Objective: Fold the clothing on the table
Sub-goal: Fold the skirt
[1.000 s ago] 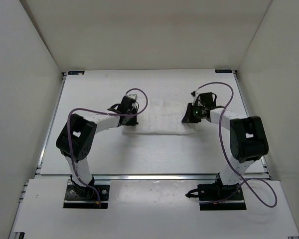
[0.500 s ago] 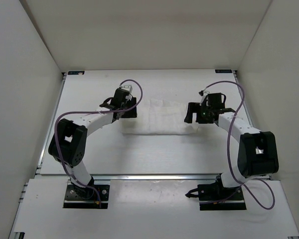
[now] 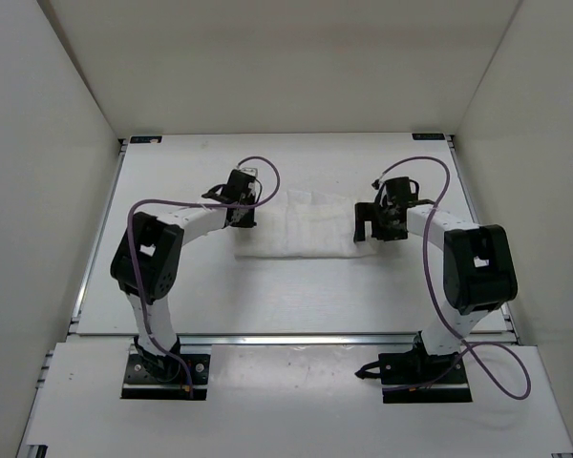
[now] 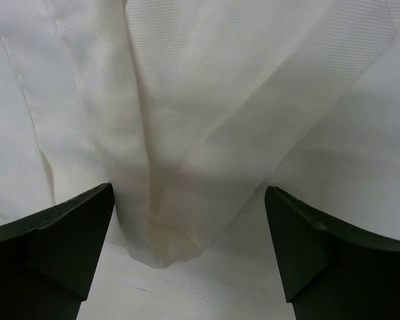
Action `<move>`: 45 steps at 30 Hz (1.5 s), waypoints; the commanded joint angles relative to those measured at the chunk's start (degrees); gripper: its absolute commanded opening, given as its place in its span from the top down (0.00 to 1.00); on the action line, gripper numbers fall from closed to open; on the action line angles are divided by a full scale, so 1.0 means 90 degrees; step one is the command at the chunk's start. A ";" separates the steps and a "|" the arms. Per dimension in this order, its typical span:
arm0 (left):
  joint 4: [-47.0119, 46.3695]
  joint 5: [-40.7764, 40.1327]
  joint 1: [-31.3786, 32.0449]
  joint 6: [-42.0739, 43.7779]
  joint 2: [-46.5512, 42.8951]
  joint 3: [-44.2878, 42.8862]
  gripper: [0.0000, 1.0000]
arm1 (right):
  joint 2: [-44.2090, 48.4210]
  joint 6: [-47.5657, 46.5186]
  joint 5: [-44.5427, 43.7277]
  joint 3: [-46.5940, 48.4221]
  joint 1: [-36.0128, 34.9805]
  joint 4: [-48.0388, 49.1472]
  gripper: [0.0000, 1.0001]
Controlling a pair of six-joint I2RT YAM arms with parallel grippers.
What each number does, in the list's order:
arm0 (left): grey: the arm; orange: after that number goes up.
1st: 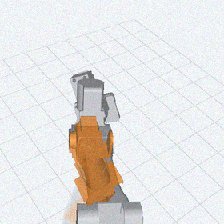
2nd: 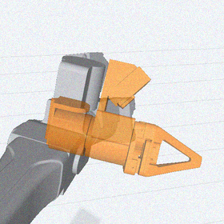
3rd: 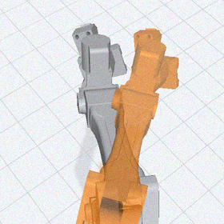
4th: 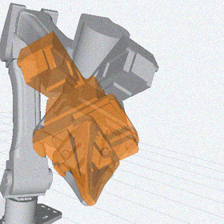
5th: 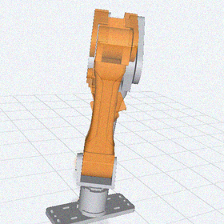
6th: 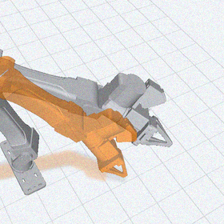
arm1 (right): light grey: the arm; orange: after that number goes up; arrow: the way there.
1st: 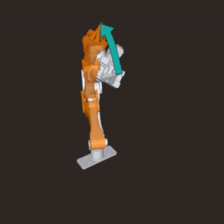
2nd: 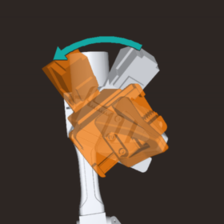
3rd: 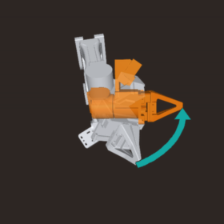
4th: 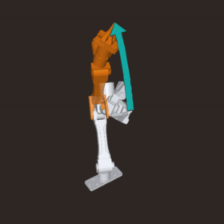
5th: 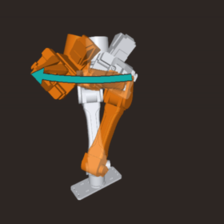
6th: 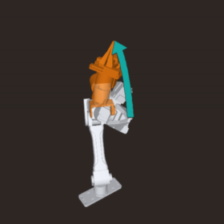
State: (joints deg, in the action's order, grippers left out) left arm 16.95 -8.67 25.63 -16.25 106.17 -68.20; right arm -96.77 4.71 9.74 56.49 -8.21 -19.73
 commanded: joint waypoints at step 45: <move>-0.0672 0.2368 0.0112 -0.1524 0.1367 -0.0537 1.00 | -0.0087 0.0717 0.1506 0.2758 -0.1967 0.0013 1.00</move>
State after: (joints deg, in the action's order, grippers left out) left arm 11.29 7.62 27.05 -27.35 116.53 -74.76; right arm -96.66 8.51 19.09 82.91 -23.90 -23.42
